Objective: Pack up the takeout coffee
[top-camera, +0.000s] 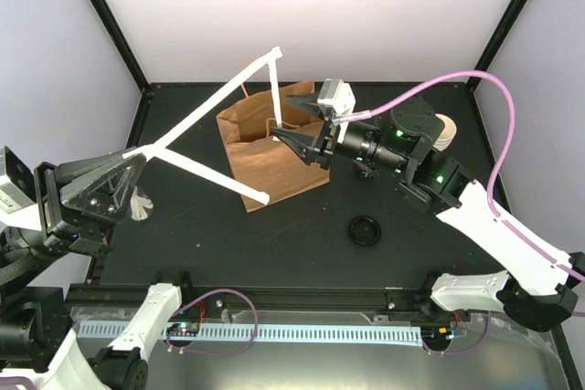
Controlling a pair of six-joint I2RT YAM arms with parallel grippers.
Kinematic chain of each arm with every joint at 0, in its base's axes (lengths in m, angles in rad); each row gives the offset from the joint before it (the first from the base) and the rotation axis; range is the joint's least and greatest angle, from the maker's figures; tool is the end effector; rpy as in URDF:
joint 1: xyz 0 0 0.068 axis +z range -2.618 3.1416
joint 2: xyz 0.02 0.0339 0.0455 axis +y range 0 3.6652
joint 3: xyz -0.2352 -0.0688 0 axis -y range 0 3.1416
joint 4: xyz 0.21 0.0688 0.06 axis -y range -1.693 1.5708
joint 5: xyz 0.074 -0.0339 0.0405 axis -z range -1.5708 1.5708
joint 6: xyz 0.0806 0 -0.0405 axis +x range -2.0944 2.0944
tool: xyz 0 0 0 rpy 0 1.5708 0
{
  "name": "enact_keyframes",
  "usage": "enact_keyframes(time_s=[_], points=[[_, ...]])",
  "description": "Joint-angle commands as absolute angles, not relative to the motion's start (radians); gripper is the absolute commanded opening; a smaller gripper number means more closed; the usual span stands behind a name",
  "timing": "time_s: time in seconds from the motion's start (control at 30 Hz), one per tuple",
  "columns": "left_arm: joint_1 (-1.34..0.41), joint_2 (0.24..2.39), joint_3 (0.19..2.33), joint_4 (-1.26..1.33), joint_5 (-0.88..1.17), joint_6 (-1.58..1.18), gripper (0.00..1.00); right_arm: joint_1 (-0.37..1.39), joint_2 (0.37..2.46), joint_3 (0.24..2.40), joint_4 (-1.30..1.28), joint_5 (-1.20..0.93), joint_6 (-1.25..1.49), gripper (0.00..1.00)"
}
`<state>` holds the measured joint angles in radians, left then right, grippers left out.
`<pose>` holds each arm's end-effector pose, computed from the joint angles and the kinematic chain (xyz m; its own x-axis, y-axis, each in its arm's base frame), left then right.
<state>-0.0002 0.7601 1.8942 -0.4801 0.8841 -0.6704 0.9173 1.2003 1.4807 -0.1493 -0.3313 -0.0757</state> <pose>-0.0167 -0.0623 0.5673 0.0953 -0.3939 -0.9142 0.8590 0.4966 -0.1244 0.1427 0.2295 0.4682 0.1509 0.0794 -0.9854 -0.9381 0.3258 -0.1174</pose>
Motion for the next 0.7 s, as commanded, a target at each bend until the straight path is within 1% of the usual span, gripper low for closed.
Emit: enact_keyframes(time_s=[0.0, 0.07, 0.1, 0.23, 0.37, 0.43, 0.5, 0.67], points=[[0.003, 0.749, 1.893, -0.439, 0.905, -0.697, 0.02, 0.922, 1.216, 1.518, -0.142, -0.299, -0.076, 0.60], [0.002, 0.747, 1.893, -0.435, 0.907, -0.701, 0.01, 0.922, 1.219, 1.520, -0.139, -0.296, -0.074, 0.57], [0.003, 0.748, 1.894, -0.433, 0.908, -0.702, 0.02, 0.922, 1.222, 1.520, -0.137, -0.294, -0.071, 0.54], [0.003, 0.749, 1.896, -0.428, 0.910, -0.706, 0.02, 0.922, 1.223, 1.526, -0.138, -0.299, -0.067, 0.29], [0.002, 0.750, 1.895, -0.434, 0.906, -0.700, 0.02, 0.922, 1.205, 1.511, -0.143, -0.312, -0.065, 0.15], [0.002, 0.749, 1.892, -0.441, 0.899, -0.693, 0.01, 0.922, 1.186, 1.491, -0.139, -0.309, -0.067, 0.10], [0.002, 0.746, 1.887, -0.446, 0.889, -0.682, 0.02, 0.922, 1.162, 1.461, -0.132, -0.297, -0.067, 0.07], [0.002, 0.739, 1.870, -0.439, 0.874, -0.663, 0.02, 0.922, 1.088, 1.355, -0.145, -0.275, -0.043, 0.06]])
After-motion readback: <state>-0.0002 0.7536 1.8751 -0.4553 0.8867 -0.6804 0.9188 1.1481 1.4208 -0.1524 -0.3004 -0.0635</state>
